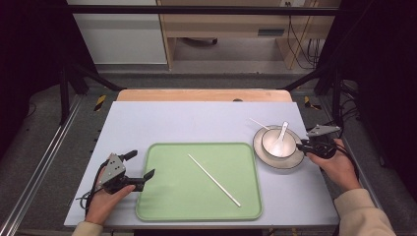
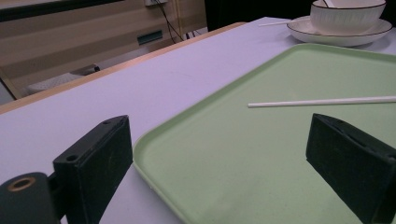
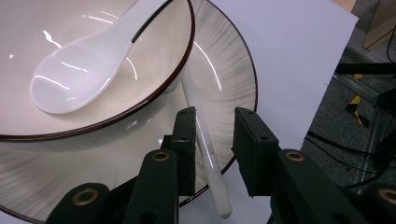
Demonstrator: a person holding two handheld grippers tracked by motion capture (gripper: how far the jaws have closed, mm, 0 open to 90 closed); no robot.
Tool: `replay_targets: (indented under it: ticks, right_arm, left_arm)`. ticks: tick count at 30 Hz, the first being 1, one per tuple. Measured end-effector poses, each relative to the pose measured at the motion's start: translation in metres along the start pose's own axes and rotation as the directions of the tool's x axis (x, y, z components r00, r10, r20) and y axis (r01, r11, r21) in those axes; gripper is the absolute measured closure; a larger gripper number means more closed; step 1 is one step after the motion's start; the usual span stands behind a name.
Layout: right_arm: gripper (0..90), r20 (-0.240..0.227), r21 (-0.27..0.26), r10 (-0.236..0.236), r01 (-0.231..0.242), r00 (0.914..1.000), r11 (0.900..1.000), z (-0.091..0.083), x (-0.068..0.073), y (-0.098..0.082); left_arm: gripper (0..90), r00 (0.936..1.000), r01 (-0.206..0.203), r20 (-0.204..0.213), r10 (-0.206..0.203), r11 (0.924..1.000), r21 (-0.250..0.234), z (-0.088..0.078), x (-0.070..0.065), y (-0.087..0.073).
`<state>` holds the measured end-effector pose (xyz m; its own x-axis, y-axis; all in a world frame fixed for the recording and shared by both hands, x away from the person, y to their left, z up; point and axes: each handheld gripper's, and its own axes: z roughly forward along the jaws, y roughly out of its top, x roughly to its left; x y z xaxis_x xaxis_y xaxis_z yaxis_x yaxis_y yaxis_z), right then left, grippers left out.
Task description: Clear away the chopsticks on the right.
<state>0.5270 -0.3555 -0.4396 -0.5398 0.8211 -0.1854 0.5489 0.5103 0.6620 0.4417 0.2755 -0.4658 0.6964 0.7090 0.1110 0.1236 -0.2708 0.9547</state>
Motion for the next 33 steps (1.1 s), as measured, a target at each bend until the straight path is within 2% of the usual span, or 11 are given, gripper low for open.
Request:
replay_targets:
  ticks: [6,9,10,15,17,20,23,26,29,32,33]
  right_arm:
    - [74.4,-0.033,0.027,-0.015,0.016,0.9994,1.0,0.008,0.002,-0.002]
    - [79.0,-0.037,0.034,-0.024,0.025,0.999,0.999,0.009,0.003,-0.002]
    - [83.2,-0.042,0.027,-0.036,0.037,0.9985,0.999,0.009,0.003,-0.002]
    - [83.6,-0.033,0.024,-0.04,0.041,0.9987,0.999,0.005,0.005,-0.002]
    - [83.7,-0.014,0.017,-0.029,0.03,0.9995,0.999,0.002,0.006,-0.001]
    - [83.7,0.047,-0.001,0.0,0.0,0.9989,1.0,-0.008,0.006,0.001]
    - [83.7,0.122,-0.041,0.043,-0.038,0.9915,0.998,-0.021,0.007,0.005]
    - [83.8,0.163,-0.086,0.069,-0.056,0.9843,0.995,-0.037,0.013,0.009]
    - [83.8,0.175,-0.126,0.084,-0.063,0.9809,0.99,-0.052,0.022,0.013]
    - [83.8,0.152,-0.155,0.073,-0.049,0.9857,0.987,-0.066,0.039,0.02]
    - [83.8,0.137,-0.162,0.063,-0.041,0.9885,0.986,-0.072,0.05,0.023]
  left_arm:
    - [6.7,1.0,-0.003,0.004,0.003,1.0,0.005,0.0,0.0,0.0]
    - [6.7,1.0,-0.003,0.004,0.003,1.0,0.006,0.001,0.0,0.0]
    - [6.7,1.0,-0.003,0.004,0.003,1.0,0.006,0.001,0.0,0.0]
    - [6.7,1.0,-0.003,0.003,0.003,1.0,0.007,0.0,0.0,0.0]
    - [6.7,1.0,-0.002,0.002,0.002,1.0,0.005,0.0,0.0,0.0]
    - [6.7,1.0,0.001,0.0,-0.001,1.0,0.003,0.0,0.0,0.0]
    - [6.7,1.0,0.001,-0.001,-0.001,1.0,0.003,0.0,0.001,0.0]
    - [6.7,1.0,-0.001,0.001,0.001,1.0,0.003,0.0,0.0,0.0]
    - [6.7,1.0,-0.001,0.0,0.001,1.0,0.002,0.0,0.0,0.0]
    - [6.7,1.0,-0.003,-0.001,0.003,1.0,0.002,0.0,0.0,0.0]
    - [6.7,1.0,-0.004,-0.001,0.004,1.0,0.002,0.0,0.0,0.0]
